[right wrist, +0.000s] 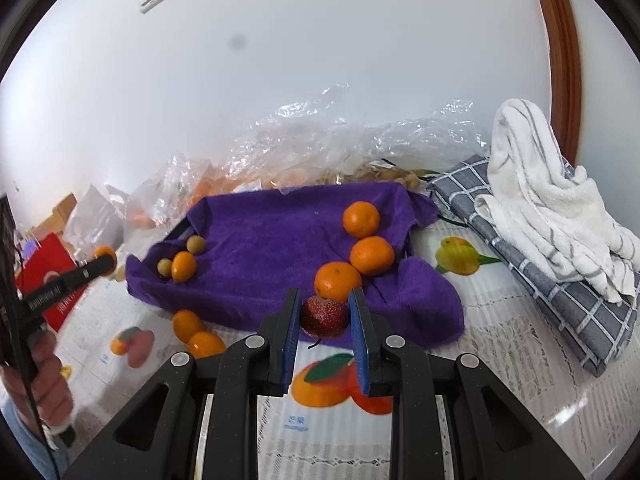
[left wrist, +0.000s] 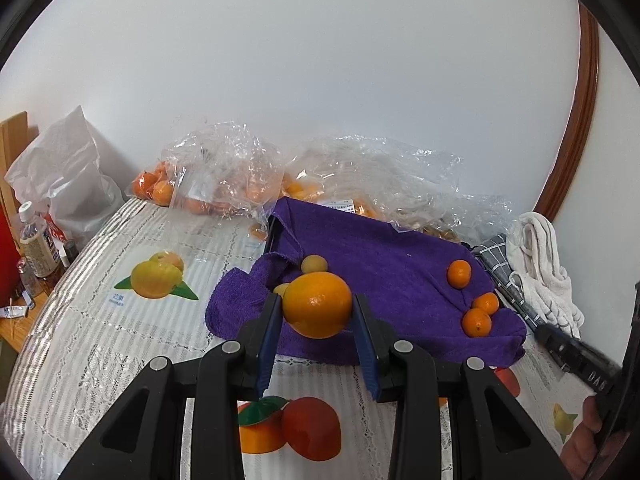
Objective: Organize fruits
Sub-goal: 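Lift and carry both held fruits over the purple towel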
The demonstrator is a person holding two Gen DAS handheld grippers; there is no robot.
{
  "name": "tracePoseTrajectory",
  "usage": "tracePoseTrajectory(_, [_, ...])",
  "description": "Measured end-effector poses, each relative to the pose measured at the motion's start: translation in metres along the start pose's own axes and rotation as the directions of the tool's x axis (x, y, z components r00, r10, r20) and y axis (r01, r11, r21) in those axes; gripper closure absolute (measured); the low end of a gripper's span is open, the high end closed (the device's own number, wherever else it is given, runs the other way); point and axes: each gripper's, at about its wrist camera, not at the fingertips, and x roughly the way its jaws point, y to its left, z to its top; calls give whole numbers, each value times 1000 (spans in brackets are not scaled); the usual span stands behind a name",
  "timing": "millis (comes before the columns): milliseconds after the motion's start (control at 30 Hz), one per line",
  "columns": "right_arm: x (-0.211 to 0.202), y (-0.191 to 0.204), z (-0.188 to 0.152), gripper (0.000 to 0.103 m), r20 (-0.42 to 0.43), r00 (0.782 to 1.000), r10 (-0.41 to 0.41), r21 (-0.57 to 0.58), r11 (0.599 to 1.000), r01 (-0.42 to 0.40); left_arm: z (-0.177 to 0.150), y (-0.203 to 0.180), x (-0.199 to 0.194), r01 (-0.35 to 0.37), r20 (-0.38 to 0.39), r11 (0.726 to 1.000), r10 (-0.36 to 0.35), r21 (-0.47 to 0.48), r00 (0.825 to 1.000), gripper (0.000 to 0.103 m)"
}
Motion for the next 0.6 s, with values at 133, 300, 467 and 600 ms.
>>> tracePoseTrajectory(133, [-1,5,17,79,21,1000,-19,-34,999,20,2,1,-2,-10,15,1000,10,11,1000,70])
tracePoseTrajectory(300, [7,1,38,79,21,1000,-19,-44,999,20,7,10,-3,-35,31,999,35,-2,999,70])
tracePoseTrajectory(467, [32,-7,52,79,-20,999,-25,-39,999,24,8,16,-1,-45,28,999,45,-16,999,70])
tracePoseTrajectory(600, [61,-5,62,79,-64,998,-19,-59,998,15,7,19,4,-48,11,999,49,-24,999,70])
